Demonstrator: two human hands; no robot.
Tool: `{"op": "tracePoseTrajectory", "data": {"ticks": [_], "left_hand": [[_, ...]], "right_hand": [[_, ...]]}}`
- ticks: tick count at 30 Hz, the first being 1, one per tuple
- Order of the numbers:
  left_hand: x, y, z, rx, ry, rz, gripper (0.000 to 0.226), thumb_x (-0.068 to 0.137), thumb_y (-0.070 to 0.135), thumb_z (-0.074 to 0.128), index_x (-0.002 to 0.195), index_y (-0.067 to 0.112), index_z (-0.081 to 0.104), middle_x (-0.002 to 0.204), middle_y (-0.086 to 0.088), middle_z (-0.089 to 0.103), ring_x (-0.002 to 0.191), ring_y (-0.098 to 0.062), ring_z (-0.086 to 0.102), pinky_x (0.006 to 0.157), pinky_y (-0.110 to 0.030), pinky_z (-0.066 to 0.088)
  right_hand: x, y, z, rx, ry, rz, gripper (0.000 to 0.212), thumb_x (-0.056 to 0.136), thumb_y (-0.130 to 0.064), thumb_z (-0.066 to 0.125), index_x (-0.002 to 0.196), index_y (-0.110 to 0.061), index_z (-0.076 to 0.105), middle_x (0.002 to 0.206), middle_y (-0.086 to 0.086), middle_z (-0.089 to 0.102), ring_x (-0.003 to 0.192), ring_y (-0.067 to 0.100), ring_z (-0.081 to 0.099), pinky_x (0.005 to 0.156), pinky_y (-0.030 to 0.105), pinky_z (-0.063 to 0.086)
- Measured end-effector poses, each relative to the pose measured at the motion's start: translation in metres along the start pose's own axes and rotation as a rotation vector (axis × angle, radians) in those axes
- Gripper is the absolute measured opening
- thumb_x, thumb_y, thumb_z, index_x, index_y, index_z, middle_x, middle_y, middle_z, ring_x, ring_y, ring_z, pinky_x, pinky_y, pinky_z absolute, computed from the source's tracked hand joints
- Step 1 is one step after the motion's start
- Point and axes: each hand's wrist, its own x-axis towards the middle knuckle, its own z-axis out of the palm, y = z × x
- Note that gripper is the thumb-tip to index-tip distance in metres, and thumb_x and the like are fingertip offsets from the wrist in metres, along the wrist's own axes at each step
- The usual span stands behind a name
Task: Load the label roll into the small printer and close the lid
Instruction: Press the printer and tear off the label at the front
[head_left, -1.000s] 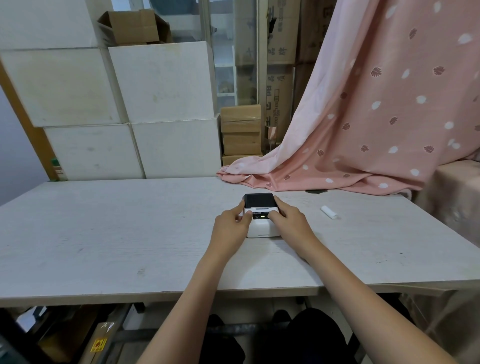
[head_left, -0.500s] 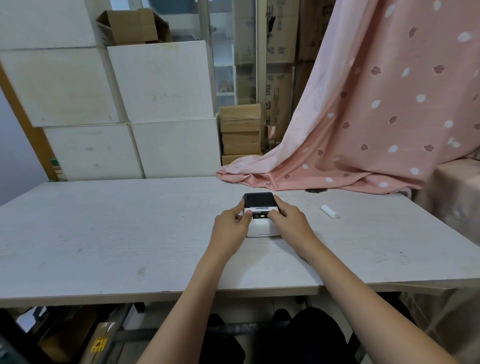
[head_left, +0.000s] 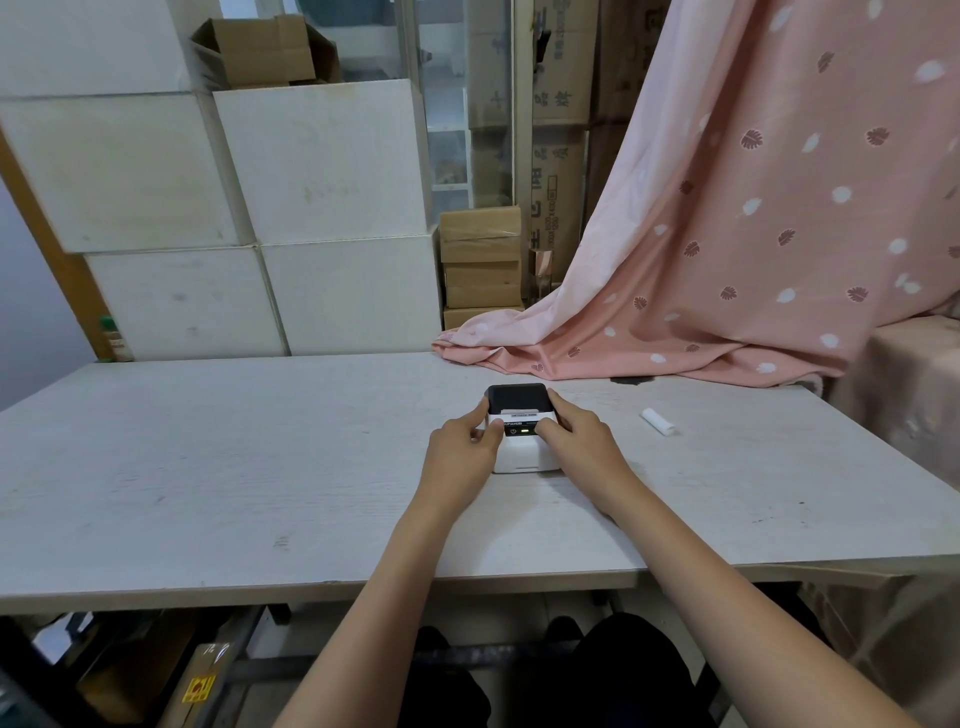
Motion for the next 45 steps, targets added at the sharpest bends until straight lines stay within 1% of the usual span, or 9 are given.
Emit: {"op": "tracePoseTrajectory", "data": {"ticks": [4,12,15,20,28,32,35,40,45], "left_hand": [[0.0003,0.0003,-0.0003,0.001,0.001,0.004,0.047,0.101,0.035,0.049,0.148,0.025,0.048,0.119,-0.004,0.070,0.111,-0.016,0.062,0.088,-0.022,0.040],[-0.0014,0.0021,-0.0012,0.016,-0.002,0.003,0.047,0.102,0.033,0.049,0.148,0.025,0.047,0.083,0.008,0.053,0.066,0.003,0.046,0.064,-0.006,0.036],[-0.0019,0.0029,-0.0018,0.009,-0.003,0.003,0.047,0.102,0.033,0.049,0.148,0.025,0.048,0.083,0.009,0.054,0.068,0.002,0.048,0.065,-0.011,0.039],[-0.0020,0.0035,-0.0018,-0.012,-0.012,-0.002,0.046,0.102,0.034,0.049,0.147,0.025,0.048,0.098,0.005,0.063,0.091,-0.006,0.054,0.082,-0.021,0.039],[-0.0025,0.0043,-0.0019,0.007,-0.014,-0.005,0.047,0.102,0.035,0.049,0.148,0.025,0.048,0.093,0.003,0.062,0.075,0.000,0.051,0.068,-0.017,0.042],[-0.0033,0.0056,-0.0021,-0.003,-0.010,-0.014,0.047,0.102,0.034,0.049,0.148,0.024,0.048,0.106,-0.003,0.070,0.090,-0.005,0.054,0.082,-0.021,0.040],[-0.0037,0.0066,-0.0023,-0.004,-0.014,-0.015,0.047,0.102,0.034,0.049,0.148,0.026,0.047,0.093,0.004,0.060,0.077,-0.002,0.052,0.079,-0.022,0.041],[-0.0032,0.0069,-0.0023,0.001,-0.017,-0.020,0.047,0.102,0.033,0.048,0.148,0.026,0.046,0.090,0.003,0.057,0.073,-0.002,0.050,0.069,-0.015,0.043],[-0.0051,0.0088,-0.0033,0.003,-0.021,-0.028,0.047,0.103,0.035,0.048,0.149,0.026,0.046,0.098,0.003,0.064,0.081,-0.002,0.054,0.079,-0.020,0.039]], "right_hand": [[0.0015,0.0010,0.0008,-0.008,-0.005,-0.001,0.038,0.093,-0.025,0.047,0.124,-0.038,0.065,0.073,-0.002,0.049,0.073,0.015,0.048,0.066,0.031,0.037],[0.0030,0.0022,0.0008,-0.003,-0.003,0.004,0.043,0.093,-0.025,0.047,0.130,-0.037,0.064,0.075,-0.001,0.050,0.075,0.016,0.049,0.066,0.031,0.037],[0.0022,0.0014,0.0002,-0.008,0.010,0.005,0.045,0.094,-0.023,0.048,0.135,-0.033,0.062,0.077,0.002,0.048,0.075,0.015,0.047,0.067,0.032,0.036],[0.0009,0.0011,-0.0005,0.002,0.009,-0.010,0.032,0.093,-0.021,0.049,0.118,-0.026,0.069,0.072,0.001,0.042,0.072,0.016,0.043,0.065,0.033,0.032],[0.0030,0.0037,0.0005,0.013,0.001,-0.004,0.033,0.090,-0.024,0.050,0.117,-0.026,0.068,0.076,0.003,0.047,0.075,0.017,0.047,0.067,0.035,0.034],[0.0034,0.0050,0.0009,0.019,-0.016,-0.007,0.036,0.089,-0.026,0.048,0.119,-0.029,0.068,0.078,0.008,0.054,0.078,0.022,0.050,0.069,0.036,0.036],[0.0051,0.0068,0.0011,0.015,-0.018,-0.005,0.042,0.088,-0.029,0.048,0.124,-0.038,0.067,0.090,0.018,0.066,0.088,0.032,0.059,0.071,0.035,0.041],[0.0063,0.0073,0.0013,0.018,-0.025,-0.004,0.039,0.089,-0.029,0.048,0.121,-0.036,0.067,0.078,0.008,0.055,0.077,0.021,0.052,0.068,0.034,0.038],[0.0057,0.0076,0.0018,0.015,-0.027,-0.005,0.044,0.087,-0.032,0.047,0.126,-0.041,0.066,0.101,0.021,0.068,0.094,0.031,0.063,0.071,0.035,0.042]]}}
